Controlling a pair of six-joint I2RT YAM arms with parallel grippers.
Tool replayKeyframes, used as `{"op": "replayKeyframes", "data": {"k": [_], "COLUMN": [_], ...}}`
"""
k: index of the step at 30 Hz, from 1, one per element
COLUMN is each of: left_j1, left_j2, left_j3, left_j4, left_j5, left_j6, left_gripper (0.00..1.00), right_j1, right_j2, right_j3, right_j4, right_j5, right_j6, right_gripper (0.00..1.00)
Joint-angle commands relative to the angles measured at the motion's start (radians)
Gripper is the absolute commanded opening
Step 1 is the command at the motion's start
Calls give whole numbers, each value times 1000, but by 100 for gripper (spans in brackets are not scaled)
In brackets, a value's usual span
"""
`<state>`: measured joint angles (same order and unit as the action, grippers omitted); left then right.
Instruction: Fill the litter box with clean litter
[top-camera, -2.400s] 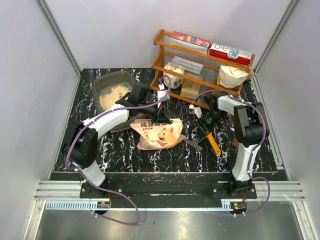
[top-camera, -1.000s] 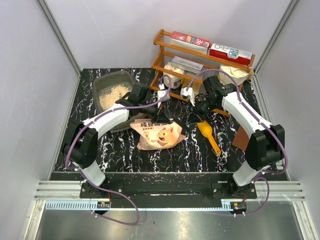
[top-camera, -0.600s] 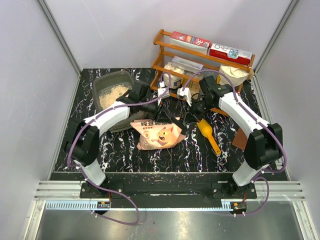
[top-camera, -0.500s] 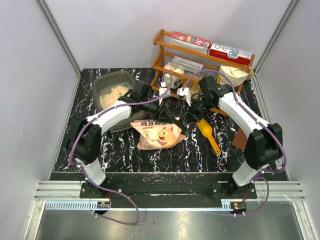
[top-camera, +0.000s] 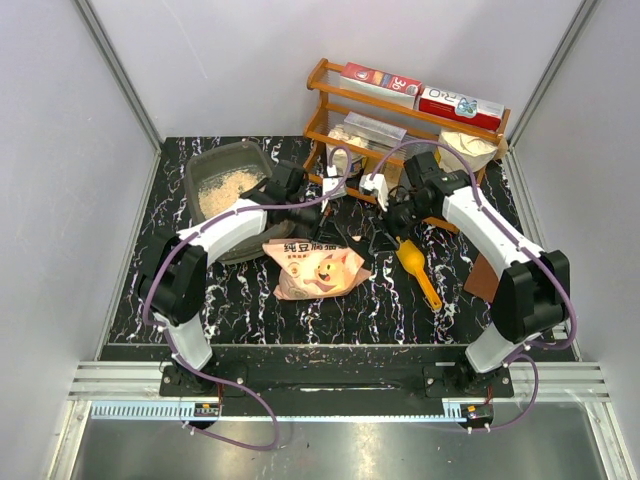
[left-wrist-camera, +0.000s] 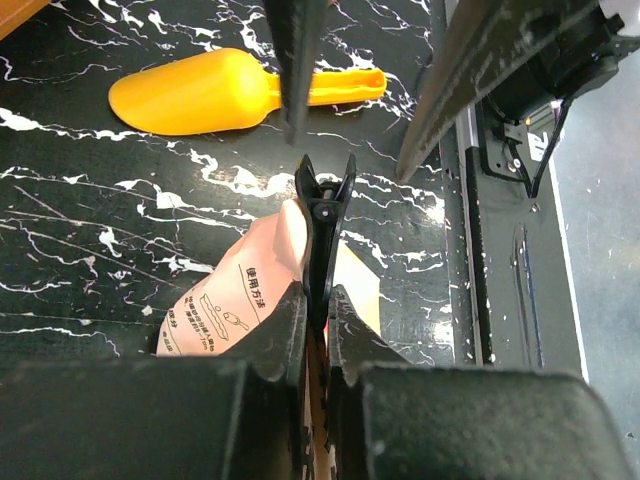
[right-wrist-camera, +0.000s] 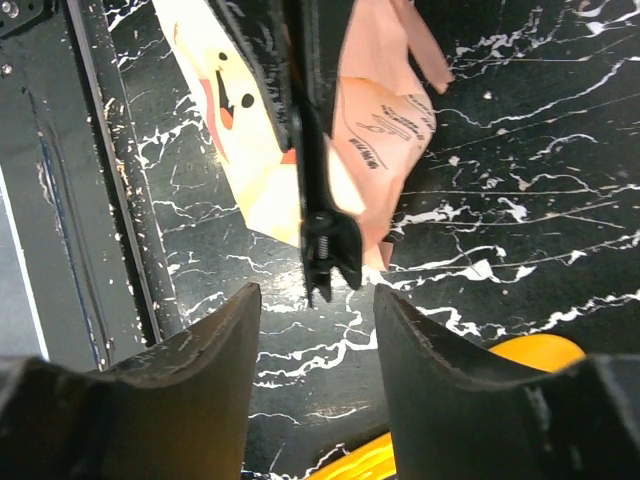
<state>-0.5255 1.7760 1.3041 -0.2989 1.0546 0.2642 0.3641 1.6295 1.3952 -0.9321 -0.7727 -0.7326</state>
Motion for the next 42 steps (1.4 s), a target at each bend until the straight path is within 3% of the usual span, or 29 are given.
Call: {"op": "replayKeyframes", "data": {"k": [1,6,14,26,30,31,33,34,35,42], "left_j1": [-21,-36,-44,-45,-47,-45,-47,-47,-45,-22], "left_j2": [-44,-52,-53,-53,-55,-55,-56,-59,-67,-115], "left_j3": [34,49,49,47,43,43,40,37,34,-20], "left_j4": [-17,-52,-57,-42,-25,-20,-17,-17,-20,-43], "left_j5": [25,24,7,-4,-7,-11,-21,-25,-31,-56], "left_j6": [133,199,201,178,156,155,144,142,142,175], "left_gripper": [0,0,0,0,0,10,21,27,30,36], "right_j1": [-31,-31,-27,-2,4,4,4,4,3,-37], "right_j2": [-39,3,78,122,127,127,122,118,103,-28], "right_j3": [-10,7,71,71,74,74,77,77,74,85], "right_j4": [0,-13,-106,-83,-82,-80,-77,-77,-80,-172], "right_j5": [-51,-102,-168,-189,-194,-191,-165,-152,-125,-57], "right_j6": [-94,-116,-182,-154,-148,-148,-142,-140,-146,-297], "right_gripper": [57,59,60,58,45,32,17,5,0,0]}}
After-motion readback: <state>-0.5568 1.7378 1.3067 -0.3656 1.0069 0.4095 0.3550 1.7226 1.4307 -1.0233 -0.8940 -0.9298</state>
